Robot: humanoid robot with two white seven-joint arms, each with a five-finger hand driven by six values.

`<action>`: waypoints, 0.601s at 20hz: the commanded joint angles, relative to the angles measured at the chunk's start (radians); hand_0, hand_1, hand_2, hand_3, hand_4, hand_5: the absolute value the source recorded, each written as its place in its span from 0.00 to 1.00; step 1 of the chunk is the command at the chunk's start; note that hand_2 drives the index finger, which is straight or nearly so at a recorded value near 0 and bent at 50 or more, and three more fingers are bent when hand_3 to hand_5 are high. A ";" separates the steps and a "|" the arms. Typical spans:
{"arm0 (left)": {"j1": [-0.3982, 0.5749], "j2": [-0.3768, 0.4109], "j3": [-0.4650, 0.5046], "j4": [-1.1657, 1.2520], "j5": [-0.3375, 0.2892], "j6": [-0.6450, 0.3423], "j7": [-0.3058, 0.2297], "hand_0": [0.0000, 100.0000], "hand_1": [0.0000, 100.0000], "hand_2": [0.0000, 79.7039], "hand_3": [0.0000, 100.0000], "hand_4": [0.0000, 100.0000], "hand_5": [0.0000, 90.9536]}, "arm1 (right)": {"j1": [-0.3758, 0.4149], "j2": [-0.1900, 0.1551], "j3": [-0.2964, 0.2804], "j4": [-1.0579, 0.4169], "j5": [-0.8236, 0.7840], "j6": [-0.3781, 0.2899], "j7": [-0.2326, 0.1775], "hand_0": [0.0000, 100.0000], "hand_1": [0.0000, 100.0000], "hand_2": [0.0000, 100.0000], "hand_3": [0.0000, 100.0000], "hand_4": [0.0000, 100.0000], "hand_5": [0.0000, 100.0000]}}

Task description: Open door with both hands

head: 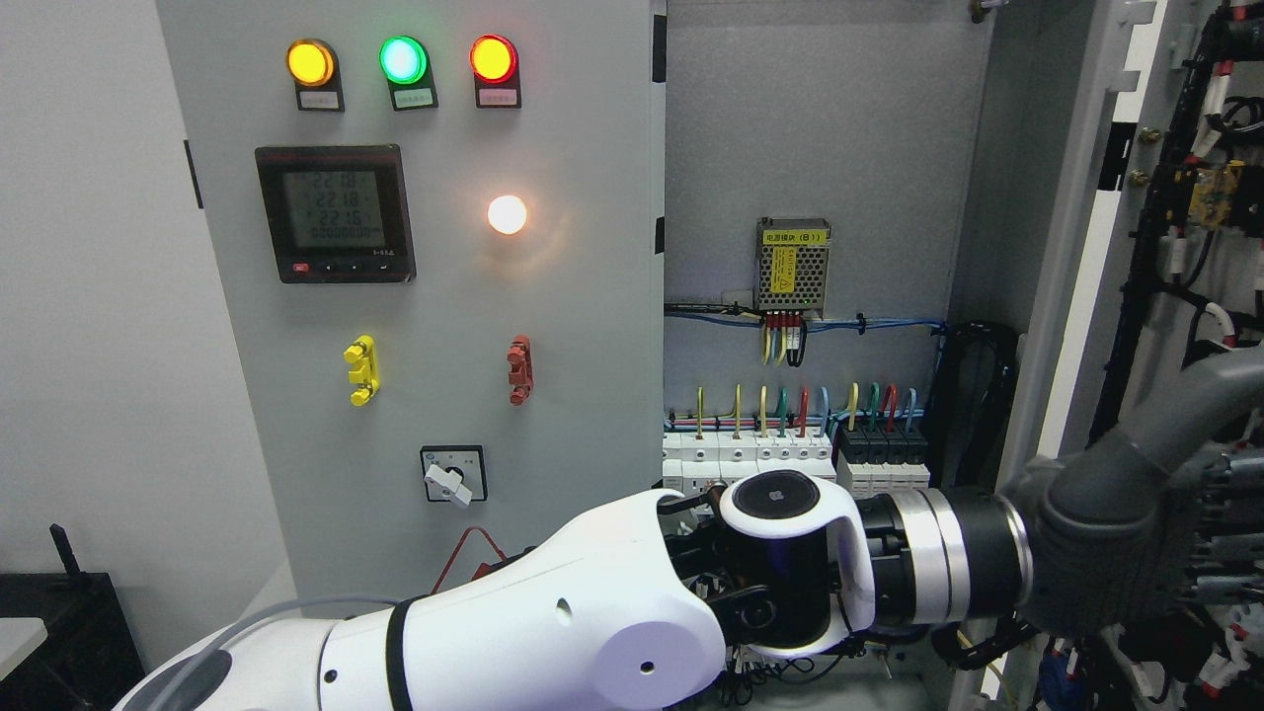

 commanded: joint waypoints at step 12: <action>-0.026 -0.064 -0.103 0.005 0.013 -0.062 0.087 0.00 0.00 0.00 0.00 0.00 0.00 | 0.000 0.000 0.000 -0.032 0.000 0.000 0.000 0.38 0.00 0.00 0.00 0.00 0.00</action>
